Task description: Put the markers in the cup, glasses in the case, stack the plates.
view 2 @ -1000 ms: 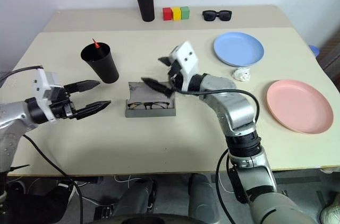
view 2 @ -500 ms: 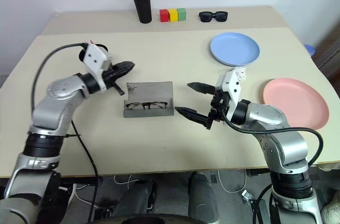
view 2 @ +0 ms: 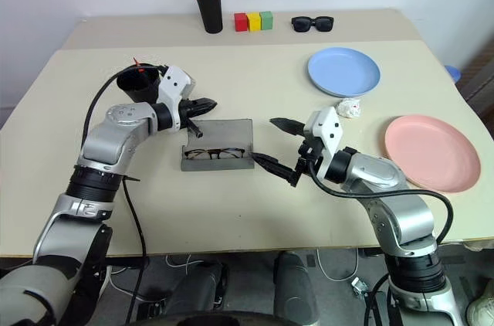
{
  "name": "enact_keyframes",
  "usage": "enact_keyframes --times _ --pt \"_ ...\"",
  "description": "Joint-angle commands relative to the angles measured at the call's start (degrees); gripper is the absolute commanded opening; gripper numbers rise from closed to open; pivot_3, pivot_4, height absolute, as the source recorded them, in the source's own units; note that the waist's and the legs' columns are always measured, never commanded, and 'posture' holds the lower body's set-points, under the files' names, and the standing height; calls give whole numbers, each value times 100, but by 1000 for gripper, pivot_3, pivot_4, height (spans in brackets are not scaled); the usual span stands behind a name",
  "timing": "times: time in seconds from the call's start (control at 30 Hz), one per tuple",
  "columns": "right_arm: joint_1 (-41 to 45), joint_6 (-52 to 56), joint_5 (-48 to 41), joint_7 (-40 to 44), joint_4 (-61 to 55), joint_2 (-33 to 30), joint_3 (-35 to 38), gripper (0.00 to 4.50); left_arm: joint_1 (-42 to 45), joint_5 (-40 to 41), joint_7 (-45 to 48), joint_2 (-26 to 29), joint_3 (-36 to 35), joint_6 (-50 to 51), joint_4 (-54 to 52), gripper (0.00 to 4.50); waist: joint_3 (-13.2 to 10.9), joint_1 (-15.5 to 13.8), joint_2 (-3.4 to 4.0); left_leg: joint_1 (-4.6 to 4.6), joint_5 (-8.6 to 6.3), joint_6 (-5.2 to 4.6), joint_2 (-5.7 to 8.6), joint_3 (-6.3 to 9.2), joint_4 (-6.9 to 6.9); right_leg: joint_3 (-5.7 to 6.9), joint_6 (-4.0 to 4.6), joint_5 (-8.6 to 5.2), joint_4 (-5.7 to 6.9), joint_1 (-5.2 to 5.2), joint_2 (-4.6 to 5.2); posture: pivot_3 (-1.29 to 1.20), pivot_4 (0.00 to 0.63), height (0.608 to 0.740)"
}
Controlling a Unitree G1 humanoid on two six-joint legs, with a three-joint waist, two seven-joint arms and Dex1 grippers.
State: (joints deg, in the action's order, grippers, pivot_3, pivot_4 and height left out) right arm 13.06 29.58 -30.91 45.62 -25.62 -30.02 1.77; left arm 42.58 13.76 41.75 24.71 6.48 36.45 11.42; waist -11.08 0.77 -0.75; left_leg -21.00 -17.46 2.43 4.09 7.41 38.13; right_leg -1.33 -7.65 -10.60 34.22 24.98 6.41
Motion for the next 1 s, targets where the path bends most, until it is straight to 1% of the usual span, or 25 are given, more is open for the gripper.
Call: enact_keyframes --times 0.03,0.13,0.27,0.33,0.4,0.47,0.53,0.6,0.7,0.77,0.87,1.0 --pt "23 -155 -14 -66 -228 39 -24 4500 -46 396 276 113 -200 612 -335 61 0 0 0 0 0 0 0 1 0 0 0 0 0 0 0 0 150 740" --pt "76 -189 11 -111 -197 40 -62 4500 -214 410 451 291 -88 835 -487 61 0 24 0 1 0 0 0 1 0 0 0 0 1 1 0 0 150 740" --pt "114 -237 54 -137 -149 43 -95 4500 -248 539 485 293 -153 1077 -735 61 0 -14 0 1 0 0 0 2 0 0 0 0 1 0 0 0 150 740" --pt "138 -267 70 -144 -122 34 -114 4500 -218 300 360 310 -136 581 -670 61 0 -20 0 -2 0 1 1 5 1 1 0 0 0 -1 0 0 150 740" --pt "162 -281 79 -155 -108 31 -127 4500 -59 291 141 238 -340 492 -423 61 0 -16 0 -1 1 1 1 5 2 0 0 0 -1 -2 0 0 150 740" --pt "166 -288 80 -152 -109 23 -130 4500 24 102 116 297 -284 17 -286 61 0 -15 0 -1 2 3 1 6 1 1 0 0 0 -1 0 0 150 740" --pt "175 -299 97 -151 -97 18 -148 4500 171 41 -79 196 -331 -114 -78 61 0 -14 0 -1 2 4 1 6 1 1 0 0 0 -1 0 0 150 740" --pt "200 -304 119 -164 -72 26 -169 4500 240 -96 -286 105 -223 -17 167 61 0 -14 0 -1 2 4 1 6 1 1 0 0 -1 -1 0 0 150 740" --pt "231 -286 121 -192 -65 44 -185 4500 148 -273 -318 44 41 62 259 61 0 -4 0 -1 2 3 2 5 1 1 0 0 0 -1 0 0 150 740" --pt "245 -273 112 -218 -67 53 -183 4500 158 -169 -385 -101 -26 318 299 61 0 -8 0 -1 2 3 2 5 1 1 0 0 0 -1 0 0 150 740" --pt "252 -257 97 -245 -84 56 -194 4500 179 -156 -242 -116 44 536 304 61 0 -7 0 -2 2 3 2 6 2 2 0 0 0 -1 0 0 150 740" --pt "236 -264 117 -266 -100 47 -244 4500 215 -43 25 -1 83 893 104 61 0 2 0 -1 2 3 2 5 1 2 0 0 1 0 0 0 150 740"
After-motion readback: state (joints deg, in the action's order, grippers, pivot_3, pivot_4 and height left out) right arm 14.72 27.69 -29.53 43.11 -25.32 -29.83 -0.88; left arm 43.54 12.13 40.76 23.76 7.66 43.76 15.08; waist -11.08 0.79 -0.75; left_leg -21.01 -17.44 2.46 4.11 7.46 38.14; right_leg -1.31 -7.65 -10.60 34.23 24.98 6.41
